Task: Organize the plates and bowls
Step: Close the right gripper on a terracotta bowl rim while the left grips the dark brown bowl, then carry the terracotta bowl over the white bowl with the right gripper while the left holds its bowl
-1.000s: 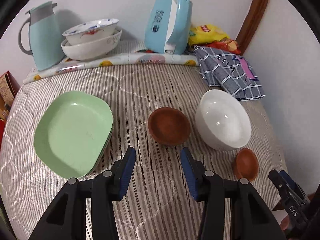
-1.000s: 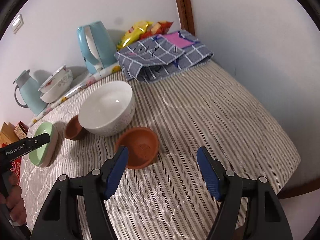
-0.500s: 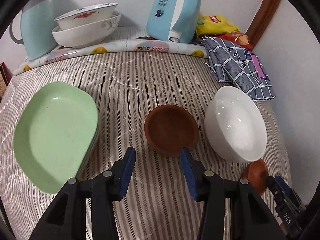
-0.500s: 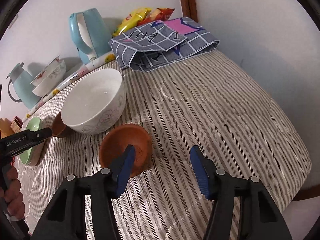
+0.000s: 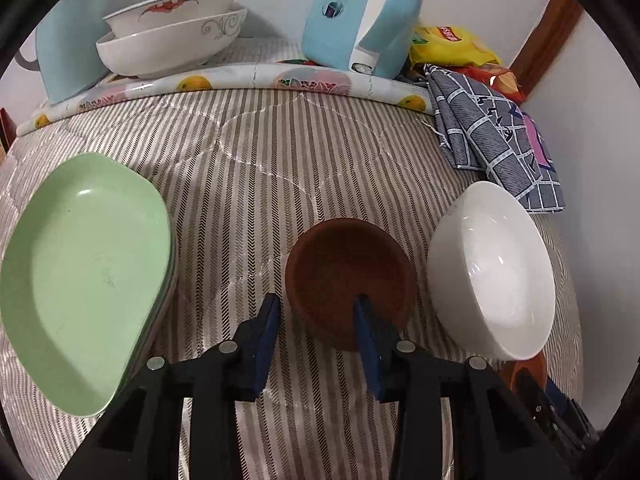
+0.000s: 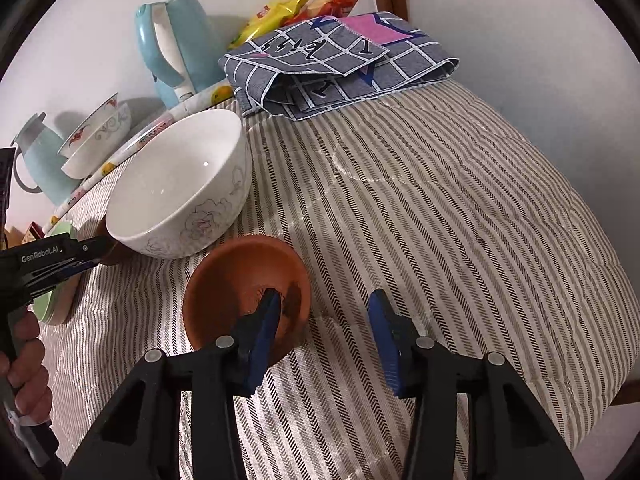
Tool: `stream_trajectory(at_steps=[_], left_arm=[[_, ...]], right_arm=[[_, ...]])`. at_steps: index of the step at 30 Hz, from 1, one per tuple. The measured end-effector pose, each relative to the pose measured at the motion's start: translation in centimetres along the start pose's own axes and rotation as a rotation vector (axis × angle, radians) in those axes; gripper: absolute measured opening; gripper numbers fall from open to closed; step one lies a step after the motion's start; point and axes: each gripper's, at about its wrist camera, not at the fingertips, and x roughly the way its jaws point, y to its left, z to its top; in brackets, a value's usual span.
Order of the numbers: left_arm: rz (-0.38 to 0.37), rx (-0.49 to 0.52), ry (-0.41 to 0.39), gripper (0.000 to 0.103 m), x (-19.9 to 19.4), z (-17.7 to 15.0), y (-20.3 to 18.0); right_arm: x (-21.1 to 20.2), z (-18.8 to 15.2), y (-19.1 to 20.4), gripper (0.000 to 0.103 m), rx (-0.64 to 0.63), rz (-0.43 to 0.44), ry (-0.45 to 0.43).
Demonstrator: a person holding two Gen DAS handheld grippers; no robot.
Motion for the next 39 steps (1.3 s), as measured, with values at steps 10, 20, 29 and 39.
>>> stream_trajectory(at_steps=[10,20,29,39], left_arm=[[0.007,0.001,0.002,0.027,1.1,0.5,0.0],[0.035,0.021,-0.013,0.014,0.7,0.4,-0.2],[0.01,0.048,-0.027,0.008,-0.6,-0.4,-0.7],[-0.004,0.064,-0.023,0.008,-1.8,-1.6,-0.8]], right_arm=[[0.6,0.4,0.5,0.035,-0.021,-0.013,-0.011],[0.3,0.2,1.4,0.012,-0.035,0.013,-0.026],[-1.0,-0.2,1.5,0.008,-0.042,0.022,-0.05],[-2.3,-0.6,1.8,0.008,-0.036,0.016,-0.063]])
